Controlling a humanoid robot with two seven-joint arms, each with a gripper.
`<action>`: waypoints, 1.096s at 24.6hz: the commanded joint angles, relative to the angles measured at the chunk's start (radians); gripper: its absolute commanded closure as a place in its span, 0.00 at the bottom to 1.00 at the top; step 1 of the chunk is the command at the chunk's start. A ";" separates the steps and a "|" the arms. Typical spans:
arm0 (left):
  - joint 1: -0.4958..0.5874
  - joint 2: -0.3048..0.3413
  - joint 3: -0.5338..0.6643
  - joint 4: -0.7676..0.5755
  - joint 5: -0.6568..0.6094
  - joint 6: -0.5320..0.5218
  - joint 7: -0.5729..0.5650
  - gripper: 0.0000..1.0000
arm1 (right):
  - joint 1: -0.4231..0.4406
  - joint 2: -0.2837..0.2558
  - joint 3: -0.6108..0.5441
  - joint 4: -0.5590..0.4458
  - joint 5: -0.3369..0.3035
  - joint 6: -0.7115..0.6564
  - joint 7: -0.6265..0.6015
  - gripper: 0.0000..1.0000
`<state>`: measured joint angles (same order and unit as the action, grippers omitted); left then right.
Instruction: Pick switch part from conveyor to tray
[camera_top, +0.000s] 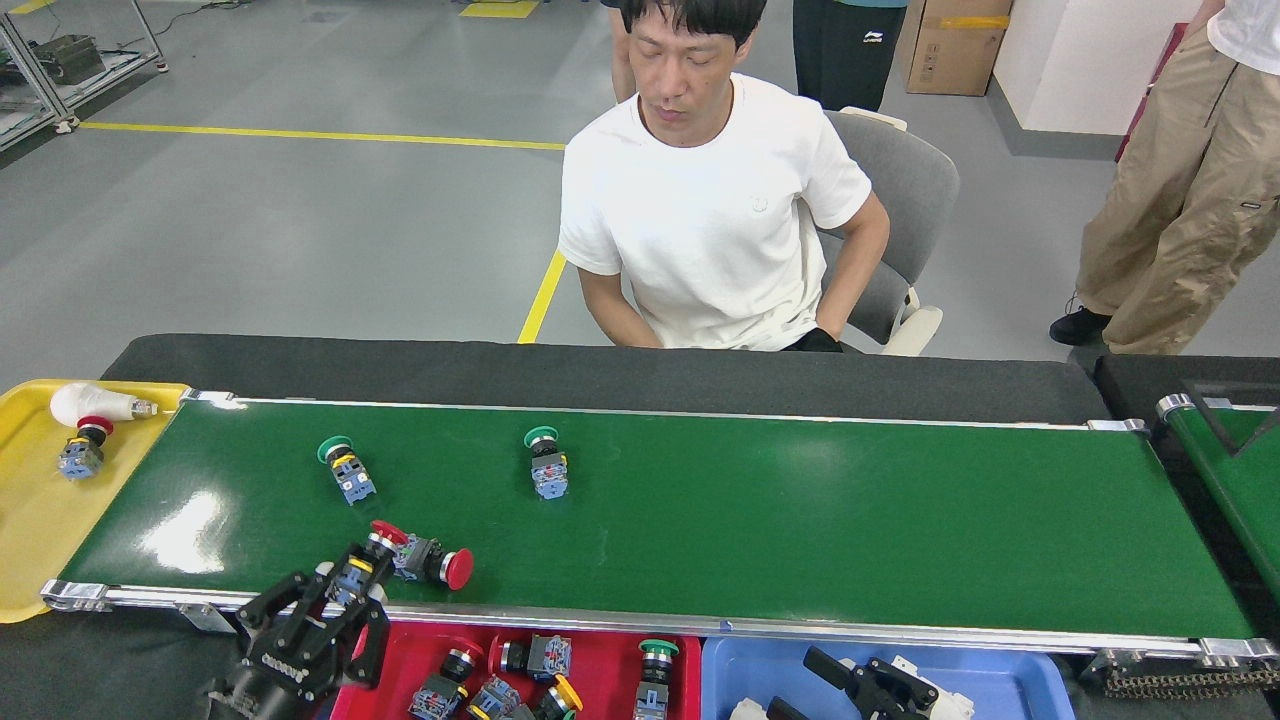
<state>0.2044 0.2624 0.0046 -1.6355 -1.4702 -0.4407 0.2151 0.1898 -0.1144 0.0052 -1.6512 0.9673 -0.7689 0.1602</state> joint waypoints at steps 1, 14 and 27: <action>0.021 0.014 -0.037 -0.043 -0.018 -0.006 0.006 0.95 | -0.035 0.033 -0.057 -0.021 -0.004 0.003 0.002 0.03; 0.079 -0.066 -0.014 -0.043 -0.119 -0.004 0.012 0.00 | -0.015 -0.011 -0.146 -0.041 0.131 0.755 -0.182 0.03; -0.097 -0.089 0.299 0.200 0.033 0.042 -0.140 0.00 | 0.180 -0.024 -0.200 -0.119 0.130 0.657 -0.291 0.02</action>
<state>0.1299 0.1576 0.3003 -1.4490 -1.4355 -0.4171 0.0774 0.3705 -0.1382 -0.1876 -1.7553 1.0972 -0.0980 -0.1198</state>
